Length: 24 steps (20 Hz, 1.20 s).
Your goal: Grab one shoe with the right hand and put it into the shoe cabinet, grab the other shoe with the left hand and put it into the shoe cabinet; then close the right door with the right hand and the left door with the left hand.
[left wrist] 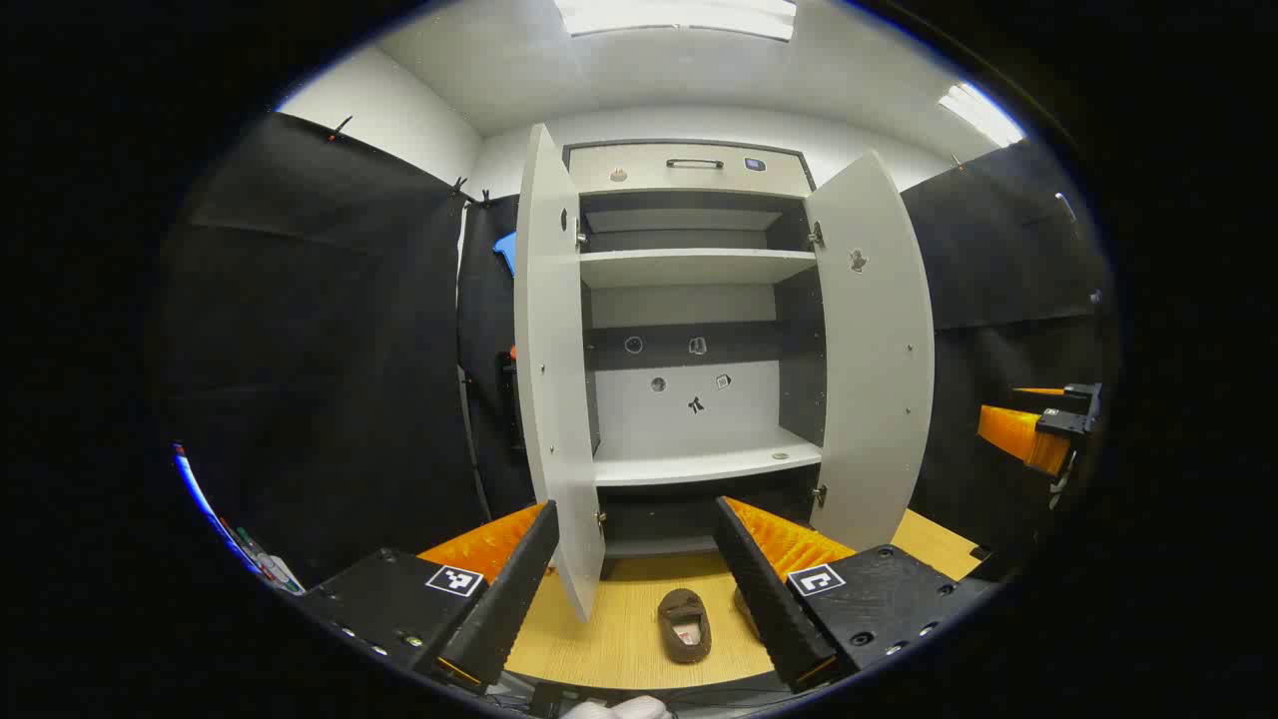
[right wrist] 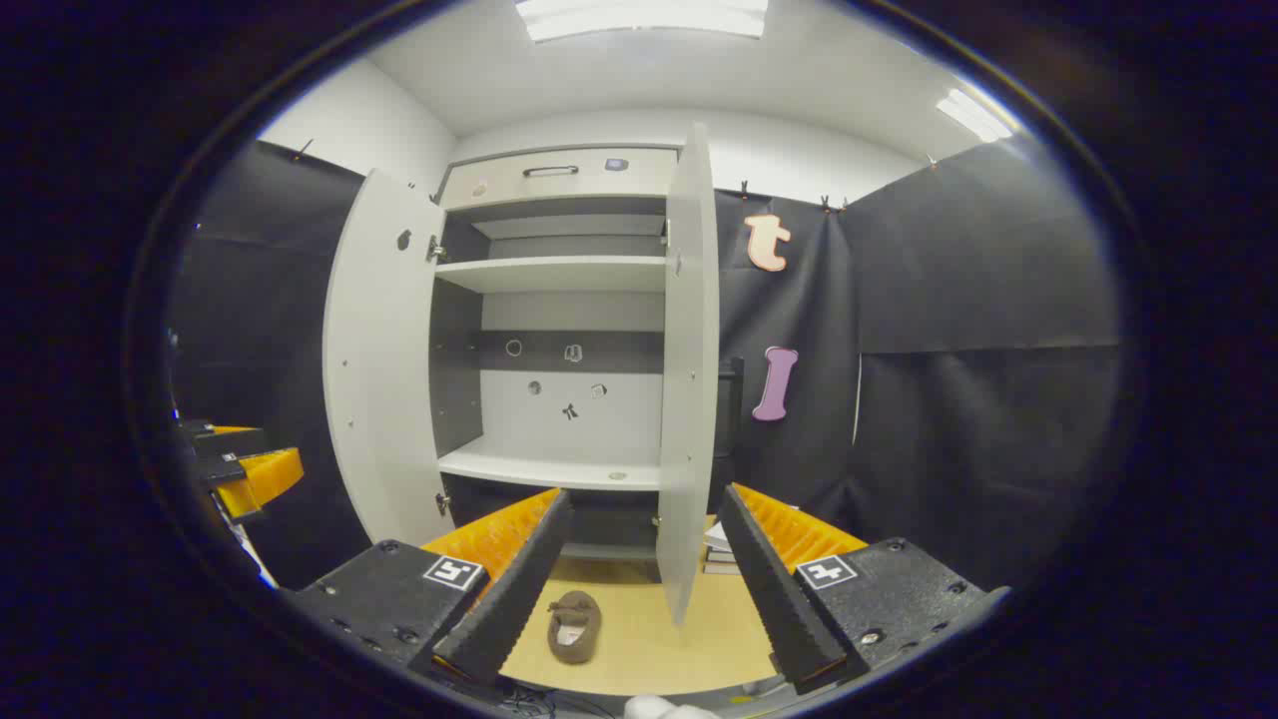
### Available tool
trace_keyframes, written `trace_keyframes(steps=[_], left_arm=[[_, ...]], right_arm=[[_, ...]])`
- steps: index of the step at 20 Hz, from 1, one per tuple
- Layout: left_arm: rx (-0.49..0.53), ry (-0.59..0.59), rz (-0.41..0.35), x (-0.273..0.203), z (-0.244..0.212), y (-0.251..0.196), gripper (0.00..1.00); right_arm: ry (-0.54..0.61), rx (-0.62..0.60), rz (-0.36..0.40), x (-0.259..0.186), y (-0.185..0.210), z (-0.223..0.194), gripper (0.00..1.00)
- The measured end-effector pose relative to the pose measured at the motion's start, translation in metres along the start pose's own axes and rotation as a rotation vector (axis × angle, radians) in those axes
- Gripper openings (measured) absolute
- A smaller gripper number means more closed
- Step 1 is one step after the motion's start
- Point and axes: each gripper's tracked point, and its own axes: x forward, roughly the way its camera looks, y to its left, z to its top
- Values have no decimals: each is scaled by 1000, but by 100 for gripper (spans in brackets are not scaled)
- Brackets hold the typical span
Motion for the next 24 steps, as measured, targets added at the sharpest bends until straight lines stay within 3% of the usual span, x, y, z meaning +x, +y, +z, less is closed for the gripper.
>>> trace_keyframes(steps=[13, 24], left_arm=[[0, 11, 20, 2, -3, 5, 96], [10, 47, 82, -7, -8, 14, 96]], right_arm=[[81, -15, 53, 32, 18, -41, 99], [434, -33, 217, 87, 81, -212, 99]])
